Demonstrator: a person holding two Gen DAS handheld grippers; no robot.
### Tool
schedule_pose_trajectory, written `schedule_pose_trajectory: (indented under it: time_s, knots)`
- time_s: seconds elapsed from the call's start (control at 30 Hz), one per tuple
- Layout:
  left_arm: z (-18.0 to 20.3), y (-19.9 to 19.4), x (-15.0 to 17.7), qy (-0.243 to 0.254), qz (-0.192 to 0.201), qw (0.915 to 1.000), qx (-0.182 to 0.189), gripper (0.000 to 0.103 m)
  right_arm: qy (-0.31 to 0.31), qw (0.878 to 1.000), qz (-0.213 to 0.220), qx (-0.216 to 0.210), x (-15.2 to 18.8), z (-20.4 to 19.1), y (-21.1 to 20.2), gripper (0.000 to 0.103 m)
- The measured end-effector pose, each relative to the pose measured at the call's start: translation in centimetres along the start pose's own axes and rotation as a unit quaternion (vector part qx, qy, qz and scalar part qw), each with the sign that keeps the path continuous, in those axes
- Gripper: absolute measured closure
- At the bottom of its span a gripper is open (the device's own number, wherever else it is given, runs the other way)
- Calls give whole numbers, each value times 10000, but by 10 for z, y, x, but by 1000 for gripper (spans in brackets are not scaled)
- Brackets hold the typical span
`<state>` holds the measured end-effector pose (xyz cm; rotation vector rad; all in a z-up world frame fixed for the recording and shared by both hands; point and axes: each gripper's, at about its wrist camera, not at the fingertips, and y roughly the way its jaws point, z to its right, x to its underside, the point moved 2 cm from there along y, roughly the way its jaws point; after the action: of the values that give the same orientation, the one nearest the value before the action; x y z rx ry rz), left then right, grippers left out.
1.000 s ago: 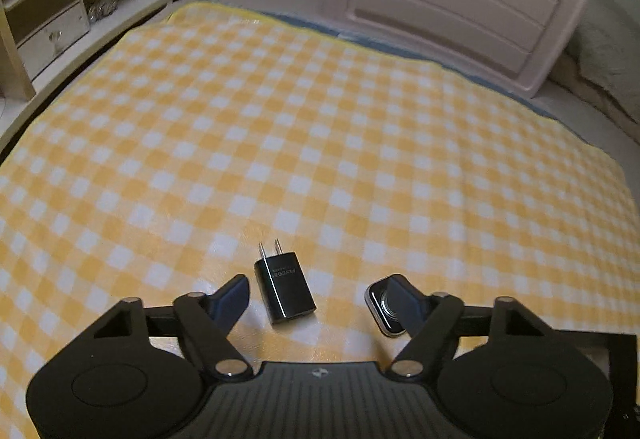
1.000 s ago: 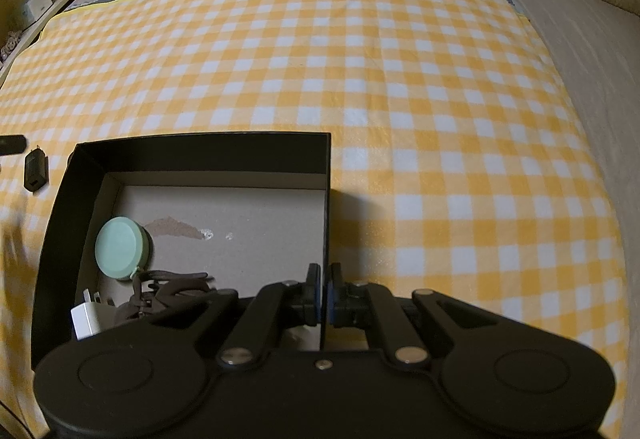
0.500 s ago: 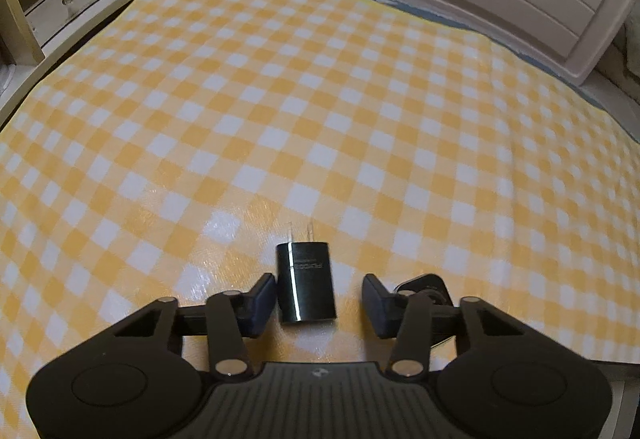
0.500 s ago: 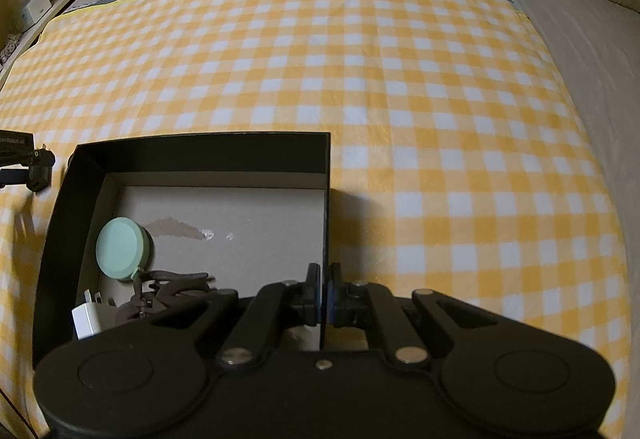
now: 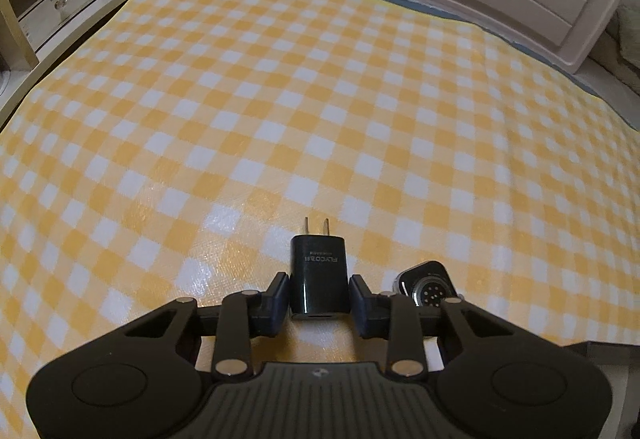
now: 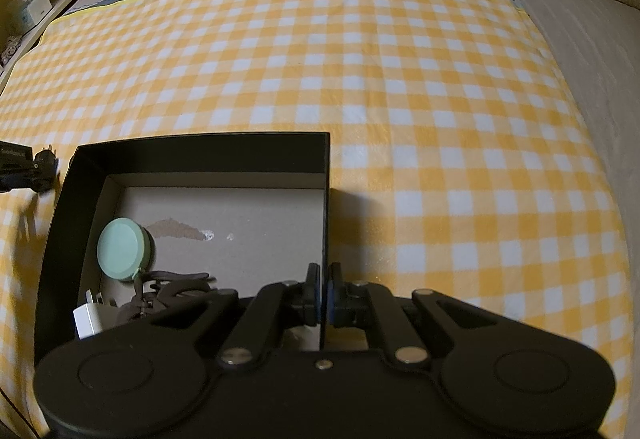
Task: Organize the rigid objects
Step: 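Carry the black charger into the black box and open the left tool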
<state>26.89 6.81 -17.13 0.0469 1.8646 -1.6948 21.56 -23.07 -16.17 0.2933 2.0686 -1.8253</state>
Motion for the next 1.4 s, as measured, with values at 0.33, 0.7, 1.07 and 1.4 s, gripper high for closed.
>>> schedule_pose_trajectory:
  time_s: [0.33, 0.7, 1.07, 1.4]
  knots:
    - [14, -58, 2, 428, 609, 9961, 482, 69, -6, 10000, -2, -6, 0, 1, 0, 99]
    - [50, -126, 20, 962, 1165, 9812, 1199, 69, 4, 10000, -3, -7, 0, 4, 2, 99]
    - [92, -132, 54, 1309, 760, 9708, 1860, 69, 0, 10000, -5, -10, 0, 4, 2, 99]
    - [138, -108, 81, 1630, 293, 9638, 2088, 69, 11, 10000, -8, -29, -1, 5, 3, 99]
